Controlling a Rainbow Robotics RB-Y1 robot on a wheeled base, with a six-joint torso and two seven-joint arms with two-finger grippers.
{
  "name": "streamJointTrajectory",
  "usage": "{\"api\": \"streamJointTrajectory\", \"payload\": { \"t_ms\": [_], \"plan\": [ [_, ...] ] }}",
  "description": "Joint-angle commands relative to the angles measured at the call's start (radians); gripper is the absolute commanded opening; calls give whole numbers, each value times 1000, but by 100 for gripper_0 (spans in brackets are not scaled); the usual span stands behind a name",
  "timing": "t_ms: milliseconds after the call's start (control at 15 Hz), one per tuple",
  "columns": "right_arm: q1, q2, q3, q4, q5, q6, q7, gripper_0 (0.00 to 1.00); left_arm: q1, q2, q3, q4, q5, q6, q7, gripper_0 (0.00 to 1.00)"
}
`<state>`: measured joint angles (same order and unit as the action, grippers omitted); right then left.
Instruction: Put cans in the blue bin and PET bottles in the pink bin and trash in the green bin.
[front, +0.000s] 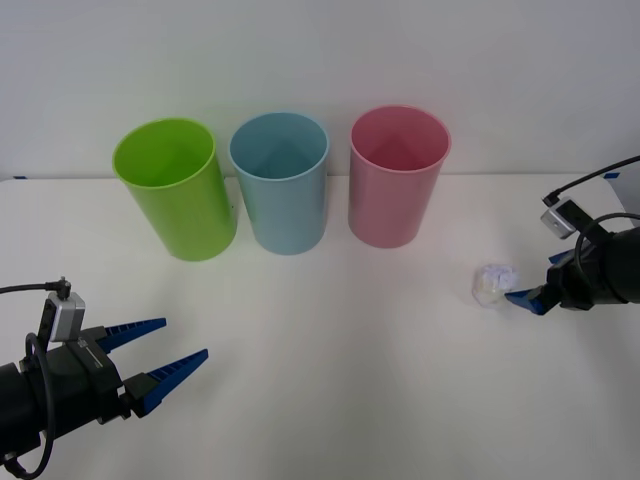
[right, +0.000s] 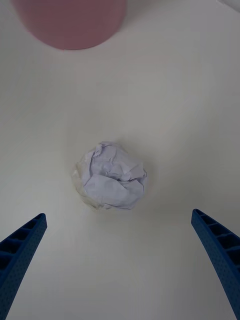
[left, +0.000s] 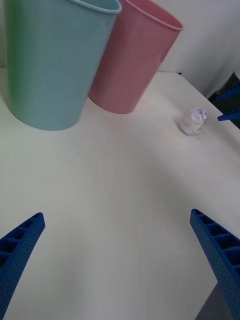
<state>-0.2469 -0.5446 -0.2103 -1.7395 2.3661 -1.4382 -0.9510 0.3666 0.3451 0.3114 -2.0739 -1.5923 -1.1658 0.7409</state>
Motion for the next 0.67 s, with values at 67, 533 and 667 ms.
{"api": "streamJointTrajectory", "payload": {
  "t_ms": [67,533,667],
  "plan": [
    [-28,0,34,75,5,56,15,100,0,0,0,0,0,0,0,100],
    [-65,3,129,199,7,173,18,100,0,0,0,0,0,0,0,100],
    [-65,5,144,209,12,174,14,100,0,0,0,0,0,0,0,100]
  ]
}}
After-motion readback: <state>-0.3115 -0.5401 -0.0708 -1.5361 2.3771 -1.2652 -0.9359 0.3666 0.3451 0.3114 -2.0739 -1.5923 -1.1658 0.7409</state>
